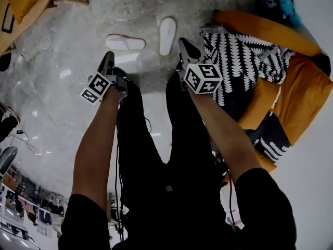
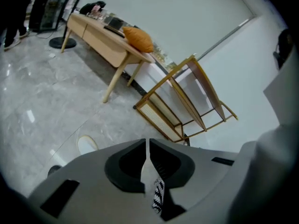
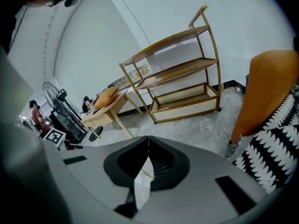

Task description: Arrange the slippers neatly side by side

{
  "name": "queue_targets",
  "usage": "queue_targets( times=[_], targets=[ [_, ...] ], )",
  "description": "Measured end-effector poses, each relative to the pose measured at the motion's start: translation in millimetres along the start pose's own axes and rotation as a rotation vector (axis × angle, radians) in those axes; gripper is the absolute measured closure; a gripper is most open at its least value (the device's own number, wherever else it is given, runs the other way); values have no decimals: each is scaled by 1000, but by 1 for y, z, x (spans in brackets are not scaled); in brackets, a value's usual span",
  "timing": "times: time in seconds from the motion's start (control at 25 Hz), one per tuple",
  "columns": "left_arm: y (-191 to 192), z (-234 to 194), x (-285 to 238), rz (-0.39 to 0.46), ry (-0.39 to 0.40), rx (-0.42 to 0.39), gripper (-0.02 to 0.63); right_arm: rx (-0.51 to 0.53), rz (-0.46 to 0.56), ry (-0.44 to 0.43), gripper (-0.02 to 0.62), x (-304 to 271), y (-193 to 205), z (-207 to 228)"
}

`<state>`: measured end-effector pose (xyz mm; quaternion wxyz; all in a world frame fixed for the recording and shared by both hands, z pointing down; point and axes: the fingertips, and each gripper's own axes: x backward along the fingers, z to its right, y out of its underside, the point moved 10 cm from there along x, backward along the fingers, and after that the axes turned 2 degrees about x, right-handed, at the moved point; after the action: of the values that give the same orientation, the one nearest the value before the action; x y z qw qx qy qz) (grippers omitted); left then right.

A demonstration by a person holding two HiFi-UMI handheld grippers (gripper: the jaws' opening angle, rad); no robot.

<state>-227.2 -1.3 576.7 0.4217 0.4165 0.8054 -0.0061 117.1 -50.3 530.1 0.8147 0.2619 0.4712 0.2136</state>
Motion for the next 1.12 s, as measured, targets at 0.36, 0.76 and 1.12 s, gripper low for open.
queue_targets(
  times=[0.36,0.76,1.12],
  targets=[
    [35,-87,-70,-168,-105,188,485,40,-45,-24,563,-46,35,46],
    [61,-180,-160,-226,-302,274,443,-2,8,-36,563,-108,66,88],
    [88,-227,-208,-342,-403,332,456,-26,35,-23,563,-124,84,116]
  ],
)
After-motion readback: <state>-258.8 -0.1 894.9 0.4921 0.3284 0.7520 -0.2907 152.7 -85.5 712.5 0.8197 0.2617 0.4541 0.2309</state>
